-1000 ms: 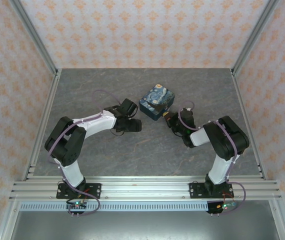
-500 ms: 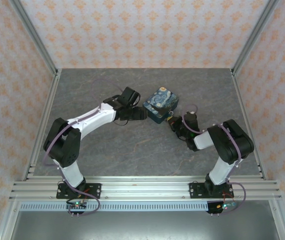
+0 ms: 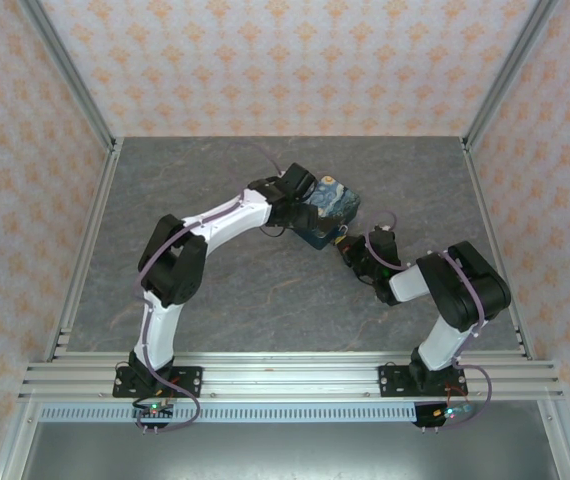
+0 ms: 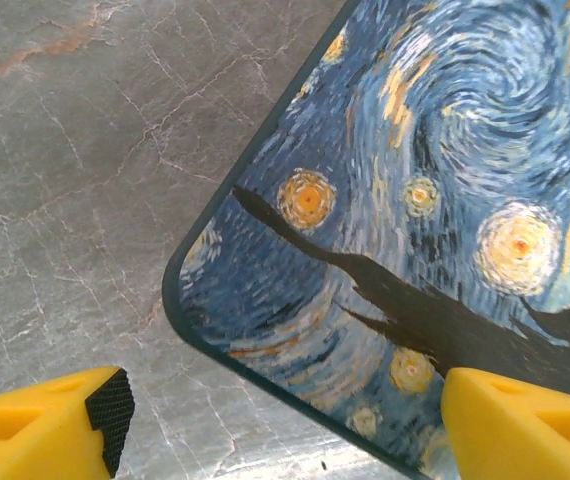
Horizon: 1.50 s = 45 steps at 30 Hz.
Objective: Unlock a padlock with a key
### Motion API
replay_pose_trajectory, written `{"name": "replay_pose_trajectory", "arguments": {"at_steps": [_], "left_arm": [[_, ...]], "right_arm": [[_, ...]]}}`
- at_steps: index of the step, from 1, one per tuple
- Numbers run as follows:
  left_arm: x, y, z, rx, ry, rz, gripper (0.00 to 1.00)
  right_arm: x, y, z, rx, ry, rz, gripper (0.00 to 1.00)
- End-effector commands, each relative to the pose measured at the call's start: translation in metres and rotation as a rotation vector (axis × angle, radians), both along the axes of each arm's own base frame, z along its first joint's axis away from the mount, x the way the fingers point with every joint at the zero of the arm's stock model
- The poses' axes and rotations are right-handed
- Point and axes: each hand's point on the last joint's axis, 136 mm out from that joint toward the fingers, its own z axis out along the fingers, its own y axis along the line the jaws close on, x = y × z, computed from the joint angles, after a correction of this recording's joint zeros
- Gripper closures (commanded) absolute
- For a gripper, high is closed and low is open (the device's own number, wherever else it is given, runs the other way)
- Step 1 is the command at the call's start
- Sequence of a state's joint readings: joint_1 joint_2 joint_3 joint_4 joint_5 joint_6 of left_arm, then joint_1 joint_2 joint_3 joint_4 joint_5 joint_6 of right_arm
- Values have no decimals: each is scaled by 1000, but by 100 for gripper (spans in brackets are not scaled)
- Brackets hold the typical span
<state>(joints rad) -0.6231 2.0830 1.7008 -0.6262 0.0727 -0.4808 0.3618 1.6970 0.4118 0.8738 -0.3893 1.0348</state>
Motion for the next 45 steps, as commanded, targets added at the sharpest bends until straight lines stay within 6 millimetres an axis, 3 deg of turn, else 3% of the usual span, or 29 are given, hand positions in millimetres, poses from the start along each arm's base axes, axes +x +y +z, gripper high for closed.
{"name": "replay_pose_trajectory", "arguments": {"at_steps": [1, 10, 18, 30, 37, 45], "left_arm": [[-1, 9, 6, 129, -22, -23, 19], [-12, 6, -16, 296, 8, -110, 19], [-20, 4, -33, 306, 52, -148, 20], [-26, 2, -44, 300, 87, -166, 21], [-25, -5, -24, 242, 57, -163, 19], [-37, -13, 27, 103, 13, -169, 15]], "right_arm": [[1, -3, 1, -10, -18, -11, 100], [8, -7, 1, -15, -23, -22, 100], [25, -26, 8, 2, -37, -68, 100], [57, -37, 13, 22, -44, -69, 100], [29, -43, 14, 43, -30, -66, 100], [-34, -54, 5, 6, 65, -52, 99]]}}
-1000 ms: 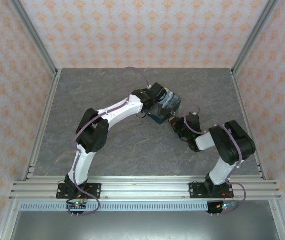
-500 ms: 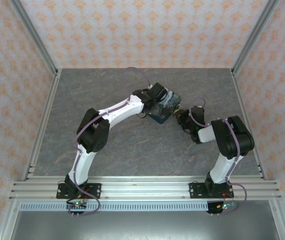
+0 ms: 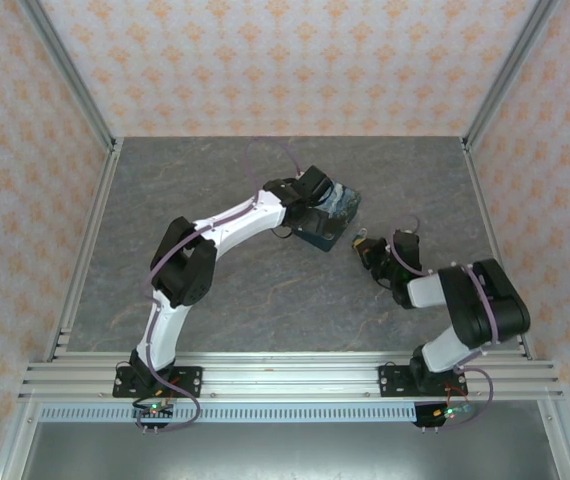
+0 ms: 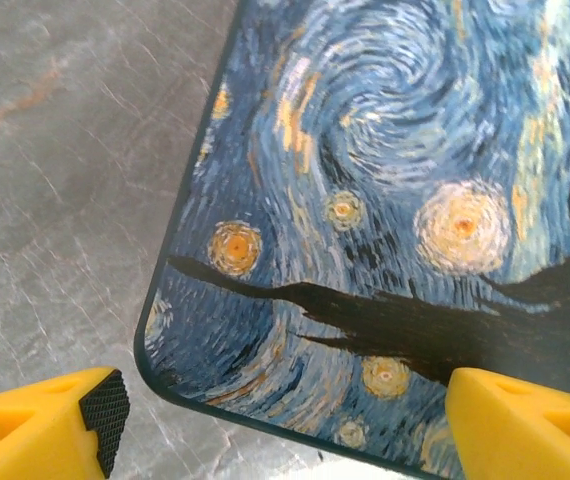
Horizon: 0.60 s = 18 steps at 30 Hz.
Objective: Unlock a padlock with a key
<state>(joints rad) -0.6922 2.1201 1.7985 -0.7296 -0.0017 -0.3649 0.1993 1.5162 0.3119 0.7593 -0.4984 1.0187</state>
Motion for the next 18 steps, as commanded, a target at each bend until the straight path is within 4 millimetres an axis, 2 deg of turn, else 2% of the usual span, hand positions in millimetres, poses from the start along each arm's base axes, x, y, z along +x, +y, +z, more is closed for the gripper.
{"name": "replay_pose_trajectory", "arguments": {"at_steps": [1, 4, 6, 12, 17, 18], "left_arm": [[-28, 6, 26, -44, 37, -27, 14], [-40, 11, 39, -91, 22, -18, 12], [-47, 17, 53, -123, -3, -6, 9], [-67, 47, 84, -157, -95, 42, 5], [-74, 94, 109, -85, -242, 128, 2], [-74, 106, 114, -66, -282, 157, 1]], "right_arm": [[-25, -7, -5, -36, 45, 6, 90], [-48, -16, -8, -83, 88, 1, 57], [-57, -21, 0, -97, 78, -10, 45], [-76, -37, 36, -138, 16, -62, 24], [-74, -55, 69, -272, -34, -100, 2], [-72, -61, 76, -321, -34, -112, 1]]}}
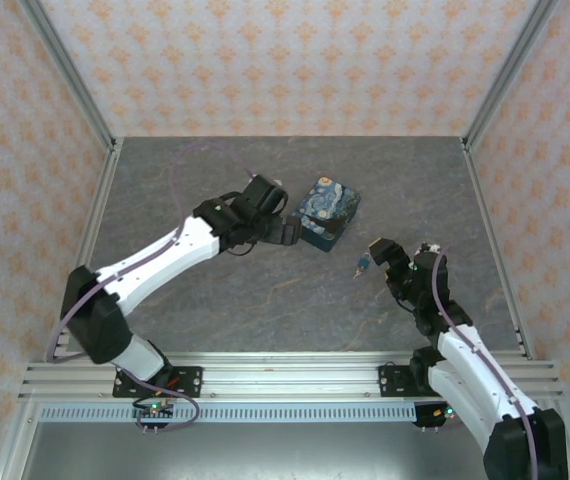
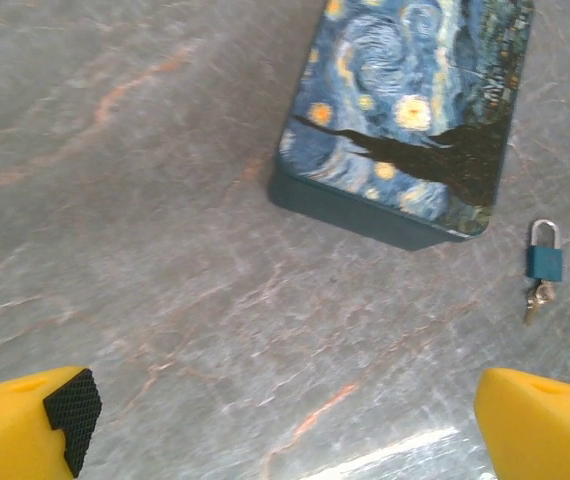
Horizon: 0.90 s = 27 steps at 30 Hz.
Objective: Unlock a padlock with a key
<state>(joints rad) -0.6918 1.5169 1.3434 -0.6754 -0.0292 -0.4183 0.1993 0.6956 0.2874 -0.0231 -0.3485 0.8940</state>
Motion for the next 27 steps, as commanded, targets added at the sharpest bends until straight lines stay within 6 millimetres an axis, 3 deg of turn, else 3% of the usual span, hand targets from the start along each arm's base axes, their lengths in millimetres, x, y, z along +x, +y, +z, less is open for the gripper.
{"name": "replay_pose_trajectory", "arguments": {"at_steps": [1, 8, 12, 18, 24, 27], "left_arm": [[8, 46, 17, 85, -144, 147, 0], [10, 134, 40, 182, -403, 386, 0], [8, 185, 36, 233, -495, 532, 0], [12, 232, 4, 314, -491, 606, 0], [24, 255, -32, 369, -480, 644, 0], [36, 260, -32, 396, -503, 635, 0]], "right_arm": [[2, -29, 13, -205, 42, -73, 1], [36, -100, 59, -722, 102, -270, 1], [62, -118, 71, -970, 60, -290, 1], [90, -127, 48, -1154, -24, -298, 1], [99, -142, 8, -1100, -35, -312, 1], [100, -150, 1, -1047, -68, -344, 1]]}}
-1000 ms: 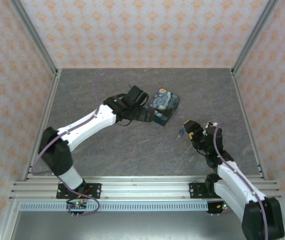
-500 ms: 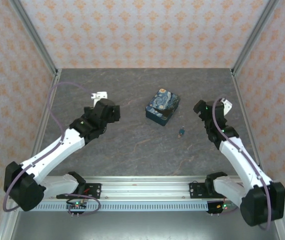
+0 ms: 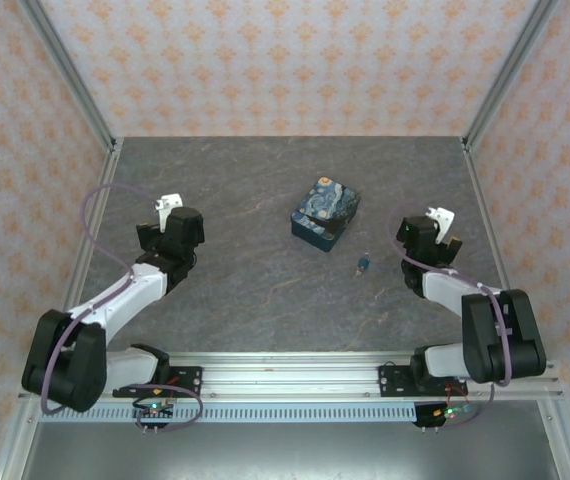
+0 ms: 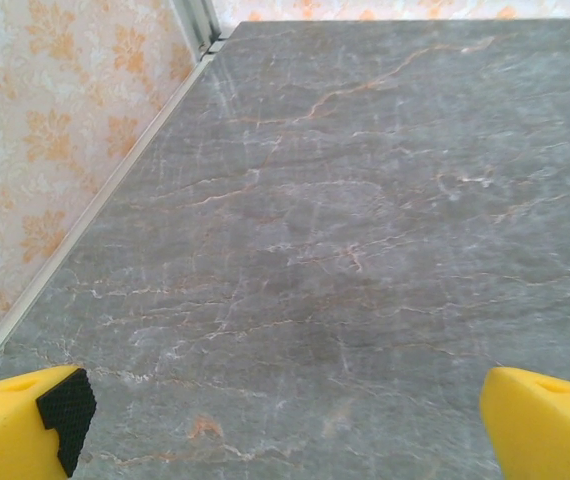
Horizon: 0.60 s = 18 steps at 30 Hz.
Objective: Unlock a padlock with a key
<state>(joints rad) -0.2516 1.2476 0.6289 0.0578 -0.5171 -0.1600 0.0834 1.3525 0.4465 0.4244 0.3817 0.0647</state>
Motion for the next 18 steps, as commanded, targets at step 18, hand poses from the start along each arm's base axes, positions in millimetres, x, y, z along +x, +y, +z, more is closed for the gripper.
{"name": "replay_pose_trajectory", "arguments": {"at_steps": [18], "left_arm": [[38, 8, -51, -84, -141, -199, 0]], "right_arm": [[43, 38, -11, 106, -111, 326, 1]]}}
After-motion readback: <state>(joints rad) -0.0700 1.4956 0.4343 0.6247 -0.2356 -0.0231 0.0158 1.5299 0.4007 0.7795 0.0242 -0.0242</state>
